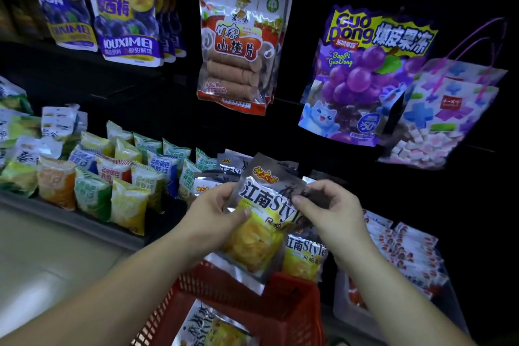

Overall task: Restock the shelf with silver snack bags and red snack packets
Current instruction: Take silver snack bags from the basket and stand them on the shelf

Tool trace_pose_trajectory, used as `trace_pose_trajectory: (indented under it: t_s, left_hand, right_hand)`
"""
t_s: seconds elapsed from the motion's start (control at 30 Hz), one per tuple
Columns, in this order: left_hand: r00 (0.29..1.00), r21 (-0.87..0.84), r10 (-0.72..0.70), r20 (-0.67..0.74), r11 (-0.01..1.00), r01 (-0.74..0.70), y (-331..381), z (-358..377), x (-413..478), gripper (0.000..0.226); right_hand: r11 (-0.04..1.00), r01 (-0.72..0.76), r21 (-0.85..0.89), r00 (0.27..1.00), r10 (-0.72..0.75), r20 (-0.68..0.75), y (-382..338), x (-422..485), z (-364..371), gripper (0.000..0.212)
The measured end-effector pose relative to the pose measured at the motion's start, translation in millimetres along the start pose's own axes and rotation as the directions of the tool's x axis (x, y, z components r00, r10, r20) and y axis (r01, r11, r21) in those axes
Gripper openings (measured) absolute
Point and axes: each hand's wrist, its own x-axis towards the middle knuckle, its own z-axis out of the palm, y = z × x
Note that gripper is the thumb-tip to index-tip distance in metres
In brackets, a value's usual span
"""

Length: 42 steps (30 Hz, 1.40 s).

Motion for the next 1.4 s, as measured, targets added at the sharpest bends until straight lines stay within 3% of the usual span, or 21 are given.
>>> trace_pose_trajectory:
  t_s: [0.1, 0.23, 0.4, 0.6, 0.7, 0.8, 0.87, 0.93, 1.0, 1.07, 1.1, 1.23, 1.4]
  left_hand:
    - [0.972, 0.108, -0.030, -0.232, 0.993, 0.056, -5, 2, 13, 0.030]
    - [0.973, 0.181, -0.099, -0.209, 0.974, 0.138, -21, 3, 30, 0.040]
    - [0.970, 0.186, -0.162, -0.182, 0.963, 0.196, -45, 9, 58, 0.049]
    - [0.974, 0.272, -0.151, -0.169, 0.943, 0.193, -71, 4, 116, 0.037]
    - [0.967, 0.372, -0.182, -0.177, 0.898, 0.237, -95, 7, 141, 0.030]
    - [0.952, 0.482, -0.125, -0.279, 0.839, 0.251, -119, 11, 157, 0.023]
    - [0.969, 0.536, -0.111, -0.222, 0.816, 0.216, -127, 17, 163, 0.024]
    - [0.988, 0.563, -0.148, -0.049, 0.813, 0.150, -132, 24, 167, 0.028]
    - [0.986, 0.587, -0.154, 0.063, 0.804, 0.088, -135, 27, 170, 0.033]
    - [0.987, 0.582, -0.151, 0.063, 0.809, 0.087, -139, 27, 177, 0.035]
    - [0.988, 0.568, -0.143, 0.053, 0.819, 0.088, -141, 27, 181, 0.035]
    - [0.994, 0.465, -0.109, 0.022, 0.881, 0.086, -150, 36, 193, 0.035]
    - [0.995, 0.275, -0.098, -0.017, 0.956, 0.099, -169, 41, 207, 0.030]
  right_hand:
    - [0.993, 0.055, -0.105, 0.996, -0.062, -0.064, 5, 9, 0, 0.019]
    - [0.960, 0.107, -0.259, 0.989, -0.128, -0.069, 20, 28, 16, 0.016]
    - [0.974, 0.067, -0.218, 0.995, -0.081, -0.057, 49, 71, 37, 0.016]
    - [0.974, -0.130, -0.184, 0.982, 0.152, 0.111, 115, 104, 65, 0.013]
    - [0.924, -0.165, -0.345, 0.918, 0.272, 0.287, 147, 113, 63, 0.011]
    - [0.826, -0.140, -0.546, 0.757, 0.445, 0.479, 170, 114, 58, 0.014]
    - [0.793, -0.199, -0.576, 0.666, 0.541, 0.514, 177, 111, 56, 0.019]
    - [0.801, -0.218, -0.558, 0.714, 0.521, 0.469, 179, 114, 57, 0.021]
    - [0.864, -0.246, -0.439, 0.847, 0.412, 0.337, 179, 118, 61, 0.018]
    - [0.907, -0.220, -0.360, 0.939, 0.297, 0.175, 175, 127, 64, 0.012]
    - [0.899, -0.173, -0.402, 0.964, 0.239, 0.119, 175, 135, 65, 0.012]
    - [0.697, 0.022, -0.717, 0.990, 0.084, 0.112, 187, 183, 66, 0.042]
    - [0.617, -0.001, -0.787, 0.978, 0.164, 0.127, 228, 237, 75, 0.041]
